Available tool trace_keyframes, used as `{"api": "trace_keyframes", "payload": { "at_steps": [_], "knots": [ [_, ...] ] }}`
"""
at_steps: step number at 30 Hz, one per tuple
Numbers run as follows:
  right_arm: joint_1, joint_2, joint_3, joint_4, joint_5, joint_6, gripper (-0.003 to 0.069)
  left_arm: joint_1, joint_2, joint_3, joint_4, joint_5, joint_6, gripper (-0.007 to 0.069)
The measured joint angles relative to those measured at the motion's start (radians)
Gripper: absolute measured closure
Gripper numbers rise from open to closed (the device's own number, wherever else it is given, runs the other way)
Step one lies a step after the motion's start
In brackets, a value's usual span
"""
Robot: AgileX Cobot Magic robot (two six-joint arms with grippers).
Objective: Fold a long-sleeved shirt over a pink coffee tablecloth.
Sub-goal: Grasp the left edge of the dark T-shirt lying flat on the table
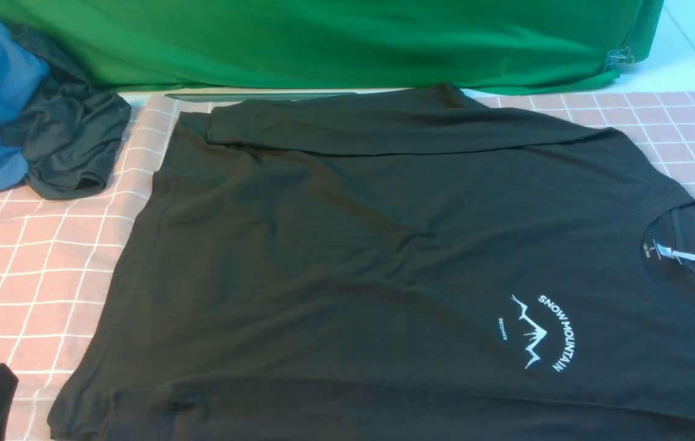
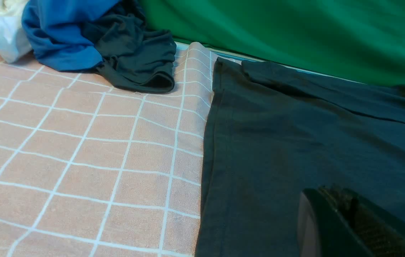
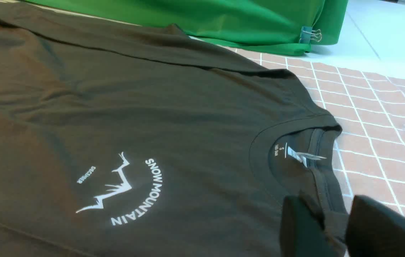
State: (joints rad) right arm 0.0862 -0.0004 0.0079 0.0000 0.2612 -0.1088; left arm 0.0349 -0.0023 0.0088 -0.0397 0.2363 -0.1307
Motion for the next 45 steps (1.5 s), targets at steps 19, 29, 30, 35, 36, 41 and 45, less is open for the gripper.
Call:
{"api": "trace_keyframes", "payload": {
  "at_steps": [19, 29, 30, 35, 36, 41, 45],
  "knots": [
    [0.000, 0.000, 0.000, 0.000, 0.000, 0.000, 0.0421, 0.000, 0.000, 0.000, 0.000, 0.000, 0.000, 0.0610],
    [0.000, 0.000, 0.000, 0.000, 0.000, 0.000, 0.0421, 0.000, 0.000, 0.000, -0.087, -0.102, -0.012, 0.0610],
    [0.000, 0.000, 0.000, 0.000, 0.000, 0.000, 0.0421, 0.000, 0.000, 0.000, -0.126, -0.122, -0.026, 0.0610],
    [0.000, 0.000, 0.000, 0.000, 0.000, 0.000, 0.0421, 0.000, 0.000, 0.000, -0.453, -0.276, -0.171, 0.0610],
    [0.000, 0.000, 0.000, 0.000, 0.000, 0.000, 0.0421, 0.000, 0.000, 0.000, -0.485, -0.294, -0.191, 0.0610],
    [0.000, 0.000, 0.000, 0.011, -0.012, 0.001, 0.0421, 0.000, 0.000, 0.000, -0.527, -0.472, -0.330, 0.0610],
    [0.001, 0.000, 0.000, 0.100, -0.122, 0.109, 0.0421, 0.000, -0.001, -0.015, -0.439, -0.679, -0.550, 0.0610]
  ]
}}
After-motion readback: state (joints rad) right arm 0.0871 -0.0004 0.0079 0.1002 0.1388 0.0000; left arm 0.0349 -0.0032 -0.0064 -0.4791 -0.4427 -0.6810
